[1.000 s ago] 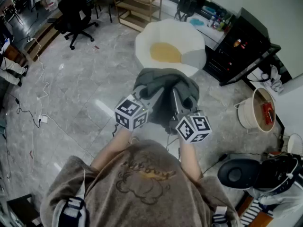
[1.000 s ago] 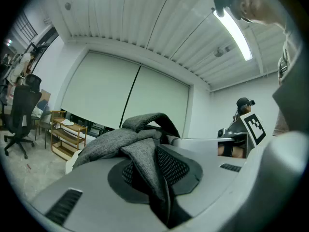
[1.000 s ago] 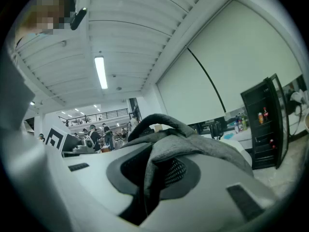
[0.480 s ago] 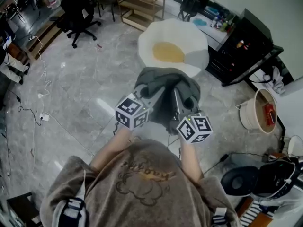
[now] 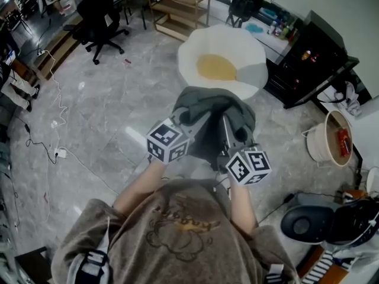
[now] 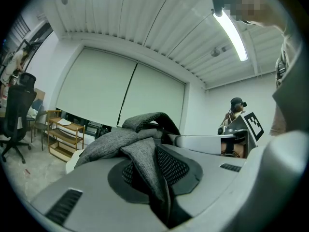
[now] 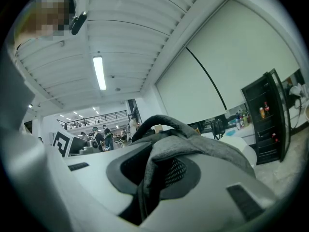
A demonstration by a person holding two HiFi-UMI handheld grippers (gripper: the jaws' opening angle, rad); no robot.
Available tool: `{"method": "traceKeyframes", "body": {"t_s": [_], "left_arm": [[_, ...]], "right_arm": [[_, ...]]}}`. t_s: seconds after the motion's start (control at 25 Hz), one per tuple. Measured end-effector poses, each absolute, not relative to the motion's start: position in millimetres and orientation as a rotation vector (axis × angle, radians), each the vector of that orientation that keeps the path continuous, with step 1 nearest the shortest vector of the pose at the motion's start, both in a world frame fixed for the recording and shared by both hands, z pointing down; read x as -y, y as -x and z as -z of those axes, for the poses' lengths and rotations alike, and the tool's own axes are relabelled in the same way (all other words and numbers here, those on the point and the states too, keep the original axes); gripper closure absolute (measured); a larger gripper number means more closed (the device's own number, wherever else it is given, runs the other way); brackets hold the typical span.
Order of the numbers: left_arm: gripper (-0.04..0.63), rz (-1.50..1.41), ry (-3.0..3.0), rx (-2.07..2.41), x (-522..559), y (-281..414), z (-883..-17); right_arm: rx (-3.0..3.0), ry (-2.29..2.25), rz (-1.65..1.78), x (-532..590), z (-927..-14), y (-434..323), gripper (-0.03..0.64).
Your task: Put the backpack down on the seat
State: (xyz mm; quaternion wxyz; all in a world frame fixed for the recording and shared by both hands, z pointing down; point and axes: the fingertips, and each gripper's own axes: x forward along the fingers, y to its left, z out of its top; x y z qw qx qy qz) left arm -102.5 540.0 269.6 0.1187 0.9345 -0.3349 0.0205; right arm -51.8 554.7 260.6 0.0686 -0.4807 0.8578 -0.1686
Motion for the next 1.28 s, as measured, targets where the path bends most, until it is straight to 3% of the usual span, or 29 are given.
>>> {"method": "traceKeyframes", "body": {"t_s": [0.48,1.28], "left_arm": [[0.541,-0.082,-2.739,0.944,-477.7,117.5,-280.6],[0.541,-0.048,-2.670,0.956,-281.7,60.1,-291.7]], "right_arm": [[-2.565,1.488,0.532,-496.0,-272.5,68.2,0.568],[-2.603,1.469,0.566,-298.2,-281.5,10.4,0.568]]}}
